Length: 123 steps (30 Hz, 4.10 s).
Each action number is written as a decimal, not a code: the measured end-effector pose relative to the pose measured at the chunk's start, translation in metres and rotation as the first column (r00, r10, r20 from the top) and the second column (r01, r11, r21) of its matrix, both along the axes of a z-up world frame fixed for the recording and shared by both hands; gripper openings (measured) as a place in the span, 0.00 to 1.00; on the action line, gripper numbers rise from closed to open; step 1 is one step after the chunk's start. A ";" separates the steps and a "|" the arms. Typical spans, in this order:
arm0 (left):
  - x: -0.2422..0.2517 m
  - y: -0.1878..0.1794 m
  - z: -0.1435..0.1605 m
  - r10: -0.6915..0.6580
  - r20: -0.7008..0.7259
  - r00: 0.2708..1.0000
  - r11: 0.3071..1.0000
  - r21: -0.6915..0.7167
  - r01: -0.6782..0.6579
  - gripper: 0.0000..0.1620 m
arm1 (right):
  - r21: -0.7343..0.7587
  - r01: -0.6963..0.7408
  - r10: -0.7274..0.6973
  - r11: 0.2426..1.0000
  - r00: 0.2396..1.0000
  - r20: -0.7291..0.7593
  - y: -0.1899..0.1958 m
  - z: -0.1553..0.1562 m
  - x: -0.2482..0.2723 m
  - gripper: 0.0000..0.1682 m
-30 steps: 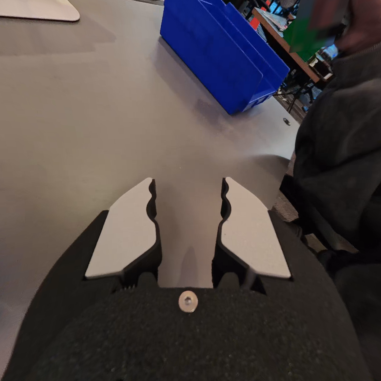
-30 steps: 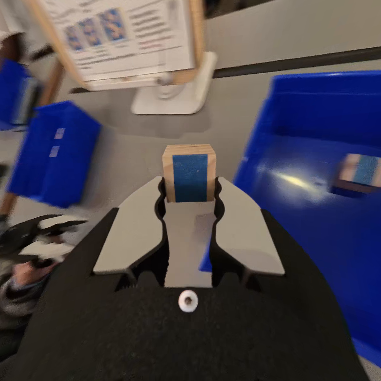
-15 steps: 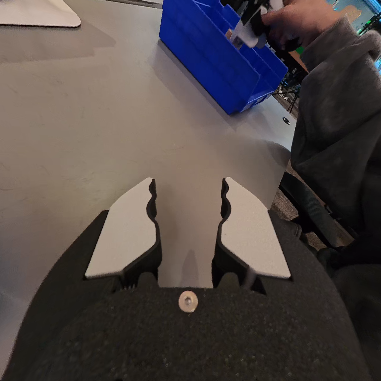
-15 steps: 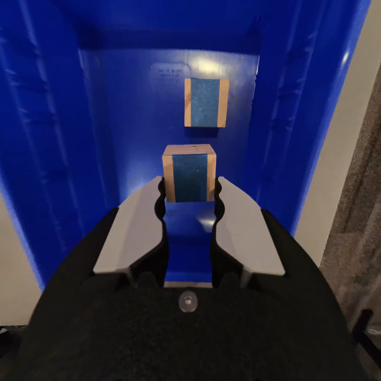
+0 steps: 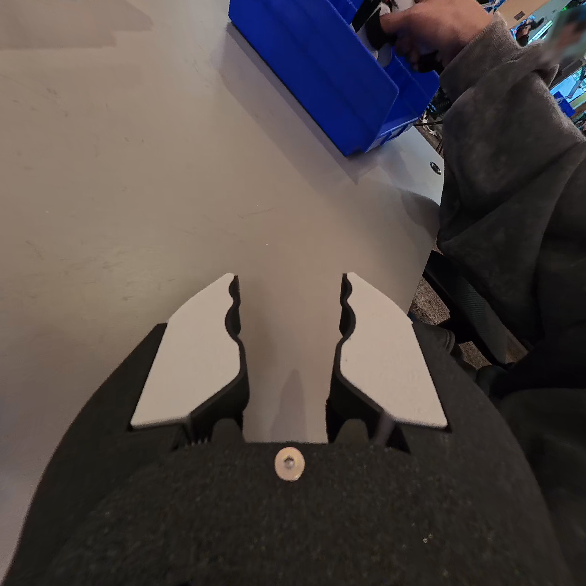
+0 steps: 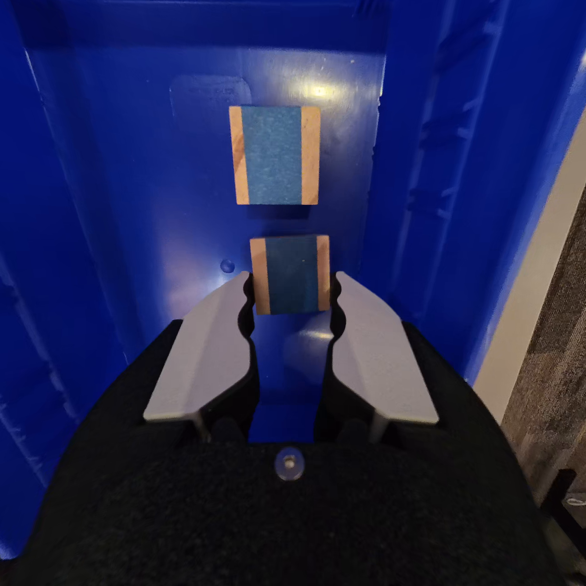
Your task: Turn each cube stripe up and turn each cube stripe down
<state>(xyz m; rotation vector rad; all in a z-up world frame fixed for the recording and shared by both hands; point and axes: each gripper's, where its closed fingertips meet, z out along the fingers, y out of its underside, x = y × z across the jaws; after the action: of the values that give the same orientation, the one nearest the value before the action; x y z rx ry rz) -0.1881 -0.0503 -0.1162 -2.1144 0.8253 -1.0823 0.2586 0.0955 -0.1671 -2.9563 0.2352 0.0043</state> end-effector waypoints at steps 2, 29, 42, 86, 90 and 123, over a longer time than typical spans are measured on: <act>0.000 0.000 0.000 0.000 -0.002 1.000 1.000 0.002 0.000 0.37 | 0.023 -0.008 0.008 1.000 1.000 -0.003 0.000 0.004 -0.002 0.27; -0.008 0.011 -0.001 0.091 -0.048 0.995 0.992 0.094 -0.086 0.37 | 0.984 -0.179 0.835 0.017 0.544 0.085 -0.126 0.102 -0.350 0.41; -0.207 0.142 0.029 0.512 -0.524 0.680 0.831 0.102 -0.547 0.39 | 0.980 -0.157 0.879 0.125 0.475 -0.037 -0.131 0.091 -0.362 0.34; 0.068 0.035 0.097 0.060 0.680 0.730 0.807 -0.464 0.365 0.28 | 0.973 -0.166 0.842 -0.162 0.491 0.224 -0.128 0.120 -0.342 0.49; 0.073 0.031 0.092 0.084 0.693 0.716 0.761 -0.508 0.403 0.28 | 0.920 -0.281 0.829 -0.273 0.416 0.373 -0.127 0.138 -0.365 0.49; -0.016 0.000 0.021 0.068 0.077 0.995 0.975 0.208 -0.083 0.41 | 0.909 -0.367 0.545 0.197 0.812 0.209 -0.054 0.201 -0.222 0.27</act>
<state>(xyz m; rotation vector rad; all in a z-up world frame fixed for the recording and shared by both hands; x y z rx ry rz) -0.2040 -0.0505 -0.0951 -1.9059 0.7837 -0.9773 0.0370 0.0415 0.0337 -1.6992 -0.5226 0.3461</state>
